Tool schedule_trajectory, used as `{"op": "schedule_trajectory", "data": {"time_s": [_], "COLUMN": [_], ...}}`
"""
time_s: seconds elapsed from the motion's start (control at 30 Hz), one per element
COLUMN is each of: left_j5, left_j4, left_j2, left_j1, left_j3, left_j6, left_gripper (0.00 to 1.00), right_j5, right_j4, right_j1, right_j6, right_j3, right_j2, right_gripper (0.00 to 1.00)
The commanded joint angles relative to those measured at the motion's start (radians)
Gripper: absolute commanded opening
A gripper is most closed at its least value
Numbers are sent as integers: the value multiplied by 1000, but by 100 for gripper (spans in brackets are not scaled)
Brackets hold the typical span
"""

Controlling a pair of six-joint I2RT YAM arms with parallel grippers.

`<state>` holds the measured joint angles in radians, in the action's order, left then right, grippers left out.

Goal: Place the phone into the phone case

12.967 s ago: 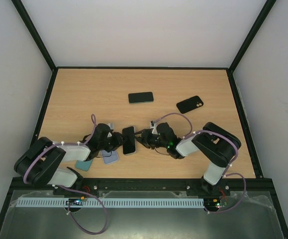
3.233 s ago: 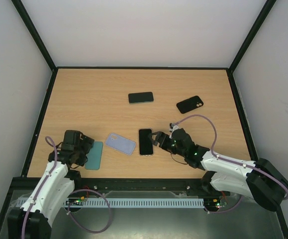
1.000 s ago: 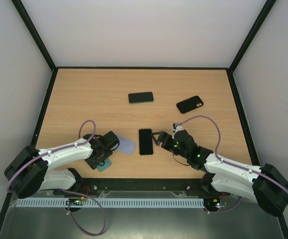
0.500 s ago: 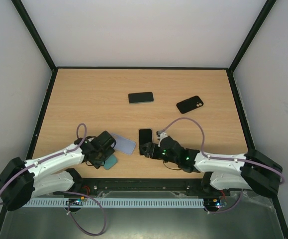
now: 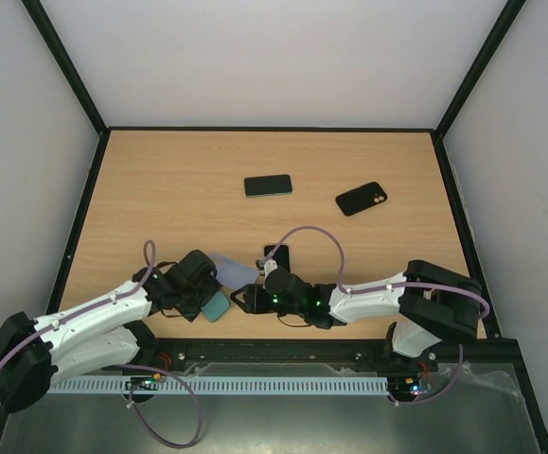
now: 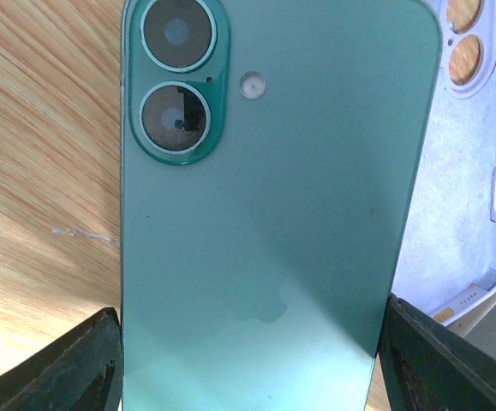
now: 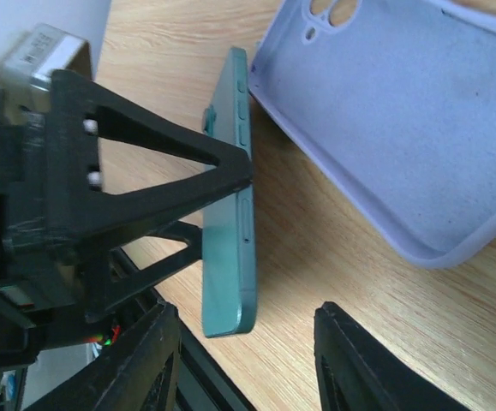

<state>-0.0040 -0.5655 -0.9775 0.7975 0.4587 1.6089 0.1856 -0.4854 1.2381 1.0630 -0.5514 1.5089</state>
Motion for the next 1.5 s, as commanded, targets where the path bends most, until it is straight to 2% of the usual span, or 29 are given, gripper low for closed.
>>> {"op": "schedule_trajectory", "data": {"time_s": [0.0, 0.37, 0.7, 0.93, 1.03, 1.3, 1.37, 1.47], "left_j5": [28, 53, 57, -5, -45, -125, -86, 20], "left_j4": [27, 88, 87, 65, 64, -10, -16, -7], "left_j2": [26, 37, 73, 160, 187, 211, 222, 264], "left_j1": [5, 20, 23, 24, 25, -2, -38, -119], "left_j3": [-2, -19, -13, -2, 20, 96, 107, 120], "left_j6": [22, 42, 36, 14, -39, -139, -175, -244], "left_gripper": [63, 63, 66, 88, 97, 99, 99, 99], "right_j5": [-3, 47, 54, 37, 9, -120, -163, -255], "right_j4": [-36, -92, -130, -108, -77, 96, 168, 372], "right_j1": [12, 26, 26, 26, 26, 26, 26, 26], "right_j6": [15, 37, 11, -64, -133, -320, -406, -584], "right_j3": [-33, -54, -45, -41, -42, -57, -69, -150], "right_j2": [45, 134, 138, 99, 49, -136, -172, -180], "right_gripper": [42, 31, 2, 2, 2, 2, 2, 2]}}
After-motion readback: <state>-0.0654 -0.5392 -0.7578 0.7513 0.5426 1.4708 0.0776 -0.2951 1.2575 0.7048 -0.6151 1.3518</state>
